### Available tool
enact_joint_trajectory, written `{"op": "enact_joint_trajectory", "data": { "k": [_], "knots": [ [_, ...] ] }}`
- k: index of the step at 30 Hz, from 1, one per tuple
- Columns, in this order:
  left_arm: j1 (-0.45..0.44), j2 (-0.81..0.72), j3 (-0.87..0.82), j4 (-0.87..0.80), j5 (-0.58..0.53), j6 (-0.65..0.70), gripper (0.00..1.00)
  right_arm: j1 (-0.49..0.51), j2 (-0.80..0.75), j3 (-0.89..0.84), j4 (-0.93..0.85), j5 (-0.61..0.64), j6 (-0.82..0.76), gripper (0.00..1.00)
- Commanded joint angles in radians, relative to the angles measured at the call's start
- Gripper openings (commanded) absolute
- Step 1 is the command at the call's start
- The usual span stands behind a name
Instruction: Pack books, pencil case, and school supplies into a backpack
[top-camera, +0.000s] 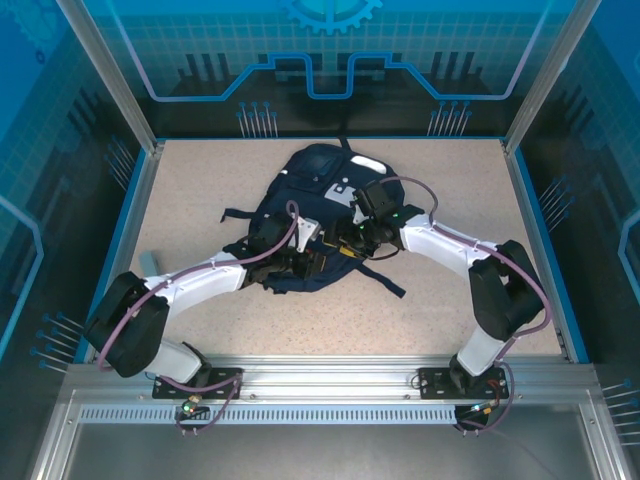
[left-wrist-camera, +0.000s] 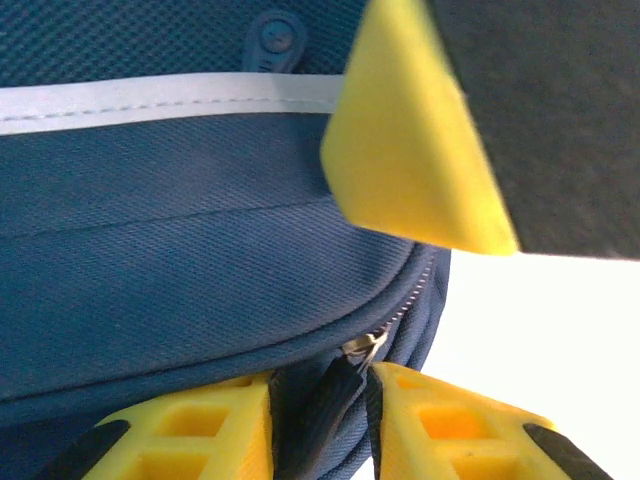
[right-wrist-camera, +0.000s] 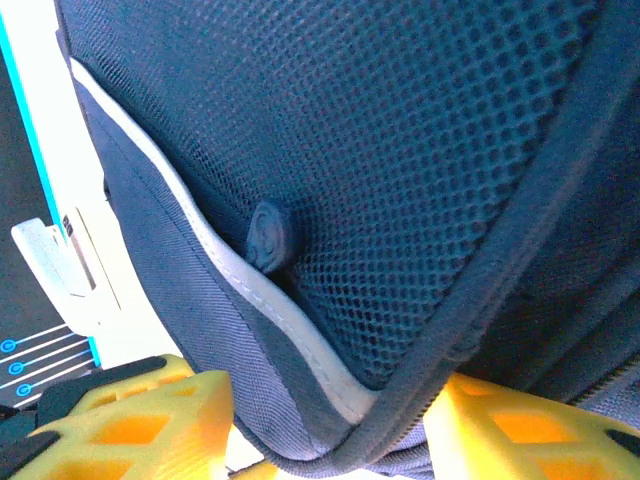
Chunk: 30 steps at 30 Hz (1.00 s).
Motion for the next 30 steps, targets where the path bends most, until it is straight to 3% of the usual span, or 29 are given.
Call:
{"op": "enact_joint_trajectory", "data": {
  "k": [1, 14, 21, 25, 30],
  "knots": [
    [-0.005, 0.006, 0.014, -0.021, 0.051, 0.075, 0.30, -0.004, 0.022, 0.031, -0.010, -0.012, 0.004, 0.51],
    [-0.005, 0.038, 0.008, 0.028, -0.087, 0.092, 0.27, 0.002, 0.034, 0.040, -0.016, -0.004, 0.019, 0.45],
    [-0.006, 0.026, 0.004, 0.024, -0.093, 0.097, 0.12, 0.005, 0.034, 0.037, -0.027, 0.025, 0.032, 0.36],
    [-0.005, -0.027, -0.014, 0.027, -0.107, 0.093, 0.03, 0.006, 0.025, 0.029, -0.036, 0.069, 0.036, 0.26],
    [-0.005, -0.092, -0.048, 0.008, -0.169, 0.084, 0.00, 0.000, 0.010, 0.025, -0.054, 0.147, 0.034, 0.10]
  ]
}}
